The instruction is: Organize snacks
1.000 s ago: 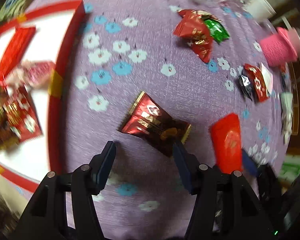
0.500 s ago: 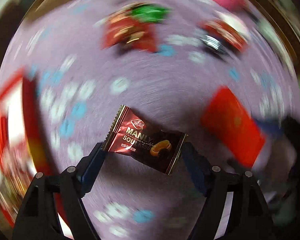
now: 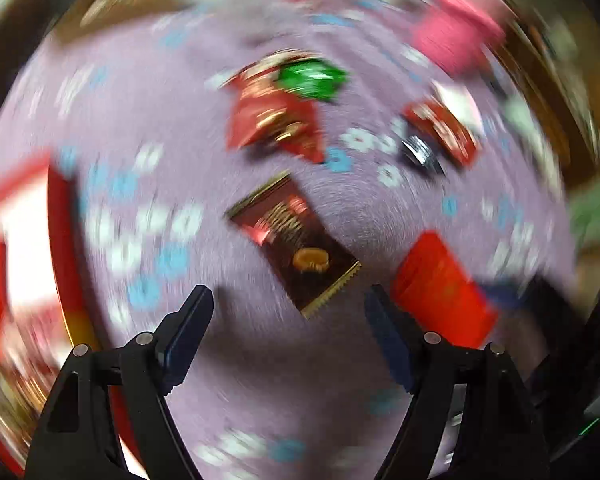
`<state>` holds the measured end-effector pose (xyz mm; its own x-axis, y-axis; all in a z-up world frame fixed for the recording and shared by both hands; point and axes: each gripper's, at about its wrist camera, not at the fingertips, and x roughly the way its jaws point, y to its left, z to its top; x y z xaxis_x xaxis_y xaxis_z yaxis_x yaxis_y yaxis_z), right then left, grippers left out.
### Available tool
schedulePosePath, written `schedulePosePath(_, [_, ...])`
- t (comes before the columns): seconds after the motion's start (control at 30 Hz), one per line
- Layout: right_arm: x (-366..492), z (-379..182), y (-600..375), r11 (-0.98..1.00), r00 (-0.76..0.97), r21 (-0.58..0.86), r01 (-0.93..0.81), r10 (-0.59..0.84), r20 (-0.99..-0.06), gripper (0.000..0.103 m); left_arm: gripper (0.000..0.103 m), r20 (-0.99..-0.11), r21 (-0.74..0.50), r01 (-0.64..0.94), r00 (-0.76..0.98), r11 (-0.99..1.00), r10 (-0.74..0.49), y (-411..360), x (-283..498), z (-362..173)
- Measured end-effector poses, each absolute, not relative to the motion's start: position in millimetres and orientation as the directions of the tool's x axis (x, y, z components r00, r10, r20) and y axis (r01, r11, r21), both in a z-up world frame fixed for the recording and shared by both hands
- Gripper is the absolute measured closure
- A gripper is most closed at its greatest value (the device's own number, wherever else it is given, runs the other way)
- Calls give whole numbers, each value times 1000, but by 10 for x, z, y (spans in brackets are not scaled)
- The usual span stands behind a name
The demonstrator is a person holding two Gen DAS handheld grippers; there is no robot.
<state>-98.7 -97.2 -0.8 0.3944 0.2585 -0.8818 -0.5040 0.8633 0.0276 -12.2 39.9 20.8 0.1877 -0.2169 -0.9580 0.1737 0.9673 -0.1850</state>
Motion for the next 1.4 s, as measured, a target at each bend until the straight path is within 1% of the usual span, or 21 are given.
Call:
schedulePosePath(0.07, [-982,-11,-970,861,392,28,-508,260,-882,17,25,-960,-197,53,192,979,-204,487,-112,199])
schedulePosePath(0.17, [-976,-19,-959,856,388,30,-517,265,-883,15,25,-977,-132,-87,178,987,-114,485,-19,118])
schedulePosePath(0.23, [-977,-21,-954,852,386,29,-522,266,-883,14,24,-980,-111,-121,176,986,-88,406,105,43])
schedulePosePath(0.27, [-978,-21,-953,851,384,30,-524,268,-884,15,20,-981,-92,-133,180,987,-68,360,165,39])
schedulePosePath(0.3, [-977,-16,-956,851,382,33,-524,269,-884,17,20,-979,-86,-135,197,987,-58,296,188,41])
schedulePosePath(0.4, [-913,43,-1030,871,386,63,-487,279,-879,27,21,-979,-20,-115,205,993,4,96,323,-14])
schedulePosePath(0.47, [-843,34,-1063,878,375,76,-472,279,-884,27,21,-976,1,-97,215,995,22,63,327,-33])
schedulePosePath(0.53, [-794,25,-1024,874,378,49,-483,259,-889,25,22,-974,3,-75,227,997,20,61,336,-37])
schedulePosePath(0.57, [-788,24,-994,871,381,32,-491,247,-891,26,25,-973,3,-72,228,997,20,39,434,-21])
schedulePosePath(0.6, [-784,22,-951,866,385,7,-499,229,-894,29,28,-972,7,-64,234,998,22,45,452,-10])
schedulePosePath(0.67, [-789,49,-909,859,395,-5,-511,230,-889,52,50,-967,7,-44,254,999,18,80,472,86])
schedulePosePath(0.73, [-805,62,-865,849,389,-13,-528,228,-893,52,61,-963,6,-18,269,1000,11,110,521,120])
schedulePosePath(0.87, [-810,55,-847,857,379,17,-515,246,-892,52,63,-957,3,61,288,998,-15,94,551,109])
schedulePosePath(0.93, [-827,61,-856,864,373,50,-501,268,-889,52,63,-956,-17,88,289,996,-42,151,466,135])
schedulePosePath(1.13, [-765,96,-982,892,354,158,-425,324,-877,53,63,-960,-80,110,258,991,-106,373,263,166])
schedulePosePath(1.23, [-736,130,-998,898,358,189,-398,342,-869,53,63,-957,-97,118,261,988,-125,527,66,208])
schedulePosePath(1.4, [-622,200,-912,891,365,253,-376,393,-844,53,63,-946,-79,153,300,985,-123,644,-265,448])
